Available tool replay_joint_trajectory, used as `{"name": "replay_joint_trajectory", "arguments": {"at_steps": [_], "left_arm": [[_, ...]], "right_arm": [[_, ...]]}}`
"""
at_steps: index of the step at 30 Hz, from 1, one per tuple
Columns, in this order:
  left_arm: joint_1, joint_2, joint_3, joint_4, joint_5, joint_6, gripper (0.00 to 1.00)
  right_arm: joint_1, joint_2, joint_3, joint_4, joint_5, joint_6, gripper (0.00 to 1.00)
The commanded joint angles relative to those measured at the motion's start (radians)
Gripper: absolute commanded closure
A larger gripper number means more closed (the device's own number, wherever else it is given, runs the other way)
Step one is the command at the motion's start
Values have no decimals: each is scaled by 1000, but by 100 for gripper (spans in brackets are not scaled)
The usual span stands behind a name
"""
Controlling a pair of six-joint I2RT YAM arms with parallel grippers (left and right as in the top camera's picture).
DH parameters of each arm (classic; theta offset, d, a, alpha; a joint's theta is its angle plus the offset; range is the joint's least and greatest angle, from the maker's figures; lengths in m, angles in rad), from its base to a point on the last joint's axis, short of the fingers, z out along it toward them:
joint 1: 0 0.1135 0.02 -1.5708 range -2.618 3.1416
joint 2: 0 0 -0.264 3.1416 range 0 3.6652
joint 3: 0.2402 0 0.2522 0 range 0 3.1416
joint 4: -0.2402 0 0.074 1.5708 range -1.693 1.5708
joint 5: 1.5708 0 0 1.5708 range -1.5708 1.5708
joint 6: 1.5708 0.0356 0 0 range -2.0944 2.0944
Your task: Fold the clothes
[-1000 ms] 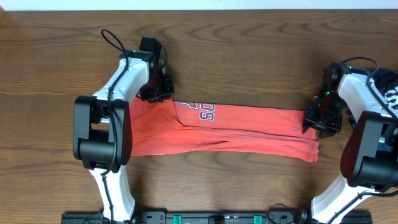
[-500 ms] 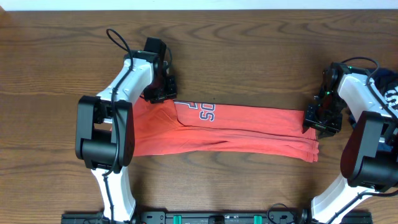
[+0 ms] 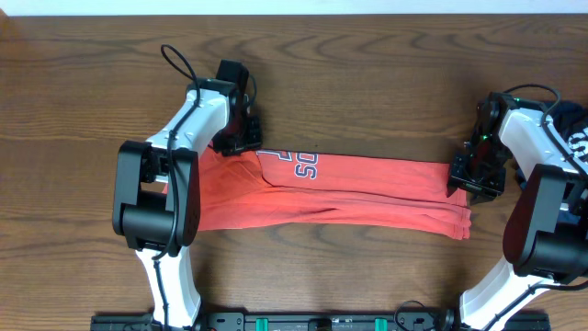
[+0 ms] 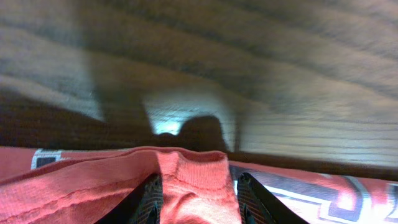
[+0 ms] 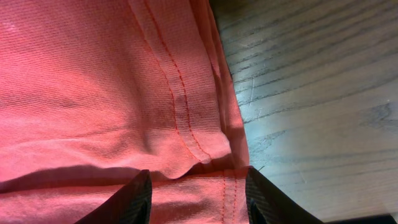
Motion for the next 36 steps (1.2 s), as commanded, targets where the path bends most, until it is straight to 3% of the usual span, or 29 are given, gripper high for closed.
{"name": "replay_joint_trajectory", "arguments": {"at_steps": [1, 5, 7, 14, 25, 36], "left_arm": [[-1, 12, -10, -1, -28, 2, 59], [-1, 12, -10, 2, -28, 2, 87], [-1, 12, -10, 2, -27, 2, 94], [-1, -32, -7, -58, -28, 2, 94], [-2, -196, -7, -272, -24, 2, 94], [-48, -201, -7, -322, 32, 11, 94]], "right_arm": [[-8, -18, -5, 3, 3, -15, 53], [-8, -18, -5, 3, 3, -15, 53], [-8, -18, -5, 3, 3, -15, 53], [-8, -18, -5, 3, 3, -15, 53], [-8, -18, -5, 3, 3, -15, 53], [-8, -18, -5, 3, 3, -15, 53]]}}
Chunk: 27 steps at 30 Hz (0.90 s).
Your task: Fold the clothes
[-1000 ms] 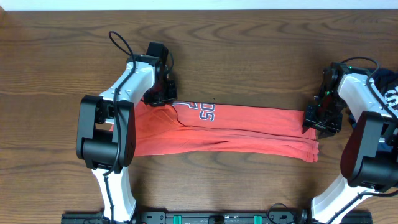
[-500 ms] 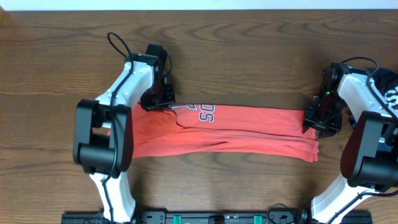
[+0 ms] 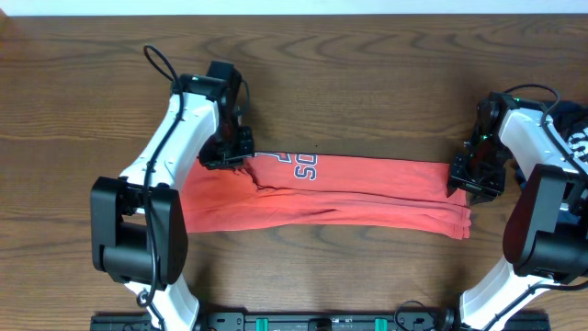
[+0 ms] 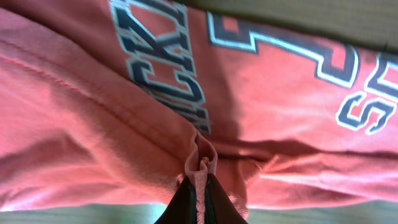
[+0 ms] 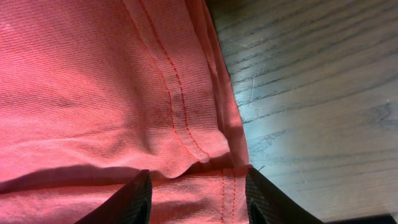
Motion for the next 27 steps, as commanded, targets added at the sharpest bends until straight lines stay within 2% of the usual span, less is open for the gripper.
{"name": "replay_joint_trajectory", "arguments": {"at_steps": [1, 14, 19, 21, 27], "left_arm": [[-47, -2, 1, -16, 60, 21, 94], [-305, -2, -53, -36, 61, 19, 94], [-344, -2, -56, 0, 61, 17, 93], [-345, -2, -56, 19, 61, 16, 89], [-345, -2, -56, 62, 54, 15, 86]], "right_arm": [[-8, -18, -5, 3, 3, -15, 53], [-8, -18, -5, 2, 3, -15, 53], [-8, -18, -5, 2, 3, -15, 53], [-8, -18, -5, 1, 3, -15, 53], [-8, -18, -5, -1, 3, -15, 53]]}}
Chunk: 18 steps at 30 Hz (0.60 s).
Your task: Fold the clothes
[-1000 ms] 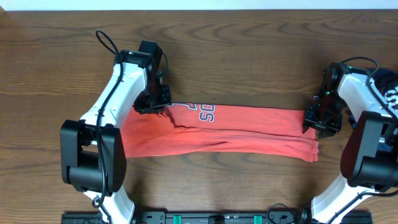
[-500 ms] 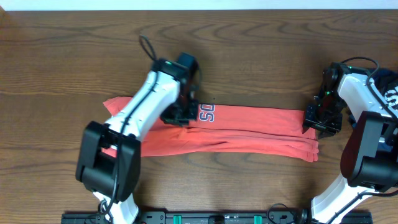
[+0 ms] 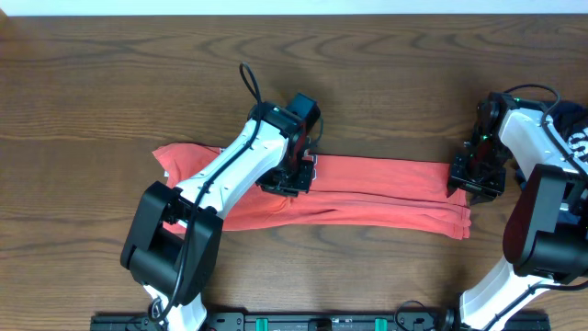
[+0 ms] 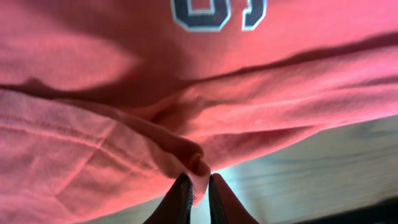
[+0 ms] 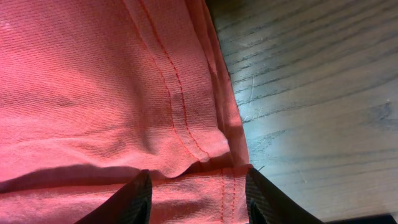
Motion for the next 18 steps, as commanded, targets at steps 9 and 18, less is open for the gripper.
{"name": "replay_joint_trajectory", "arguments": {"at_steps": [9, 18], "left_arm": [[2, -2, -1, 47, -16, -22, 83], [85, -104, 19, -71, -260, -30, 83]], "right_arm": [[-8, -18, -5, 0, 3, -15, 53], [-9, -18, -5, -4, 11, -15, 49]]}}
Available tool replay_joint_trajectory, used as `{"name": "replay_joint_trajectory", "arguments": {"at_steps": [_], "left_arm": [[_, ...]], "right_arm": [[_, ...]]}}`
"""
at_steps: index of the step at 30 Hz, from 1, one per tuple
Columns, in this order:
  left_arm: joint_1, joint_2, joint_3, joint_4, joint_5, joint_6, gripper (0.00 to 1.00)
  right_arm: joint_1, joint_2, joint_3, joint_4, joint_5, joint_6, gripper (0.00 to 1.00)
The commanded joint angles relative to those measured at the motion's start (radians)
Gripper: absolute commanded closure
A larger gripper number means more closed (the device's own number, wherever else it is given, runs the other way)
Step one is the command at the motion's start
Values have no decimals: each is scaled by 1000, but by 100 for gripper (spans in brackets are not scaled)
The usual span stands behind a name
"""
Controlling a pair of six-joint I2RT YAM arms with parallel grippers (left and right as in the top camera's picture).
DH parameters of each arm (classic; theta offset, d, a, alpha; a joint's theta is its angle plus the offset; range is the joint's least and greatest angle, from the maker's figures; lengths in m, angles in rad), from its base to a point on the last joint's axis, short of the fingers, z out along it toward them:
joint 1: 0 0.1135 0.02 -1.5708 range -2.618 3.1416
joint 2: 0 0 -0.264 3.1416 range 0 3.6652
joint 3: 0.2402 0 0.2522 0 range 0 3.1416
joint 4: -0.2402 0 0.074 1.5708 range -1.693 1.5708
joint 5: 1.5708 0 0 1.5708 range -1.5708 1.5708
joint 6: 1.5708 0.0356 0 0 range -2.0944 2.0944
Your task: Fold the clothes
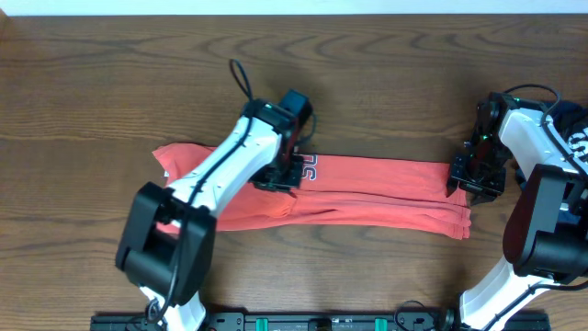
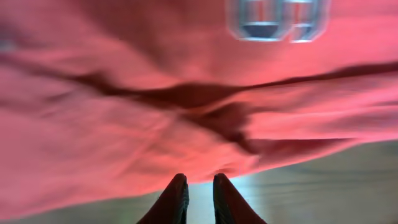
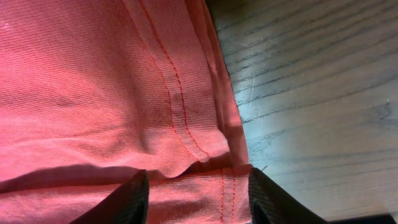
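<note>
A red shirt [image 1: 386, 191] with a dark number print lies folded into a long strip across the wooden table. My left gripper [image 1: 287, 173] hovers over the strip's left-middle. In the left wrist view its fingers [image 2: 176, 194] stand slightly apart with only wood between them, and the blurred shirt [image 2: 124, 118] lies just beyond the tips. My right gripper [image 1: 474, 178] sits on the strip's right end. Its fingers [image 3: 138, 198] are spread wide, either side of the stitched hem [image 3: 180, 118].
A black-and-white patterned thing [image 1: 577, 138] shows at the right edge behind the right arm. Bare wood [image 1: 367, 83] stretches behind the shirt to the table's far edge at the top. A red flap [image 1: 179, 156] of the shirt sticks out at far left.
My left gripper has let go of the pinched fold and sits slightly to the left and back. The print shows again beside it. The right gripper has not moved.
My left gripper stood open at the shirt's upper left edge, then was shut on a pinch of fabric there. It then held that fold further right over the strip's middle, and now it is free of it. My right gripper stayed on the right hem throughout.
</note>
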Motion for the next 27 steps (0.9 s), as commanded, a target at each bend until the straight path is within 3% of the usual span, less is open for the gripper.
{"name": "replay_joint_trajectory", "arguments": {"at_steps": [1, 3, 9, 20, 27], "left_arm": [[58, -100, 18, -48, -215, -26, 83], [98, -117, 18, -68, -272, -32, 83], [234, -115, -38, -44, -254, -32, 83], [378, -115, -323, 225, -217, -48, 73], [439, -115, -446, 316, -217, -77, 67]], "right_arm": [[-9, -18, -5, -6, 10, -14, 48], [-9, -18, -5, -10, 10, -14, 48], [-9, -18, -5, -14, 9, -14, 47], [-9, -18, -5, -6, 10, -14, 46], [-9, -18, -5, -6, 10, -14, 46]]}}
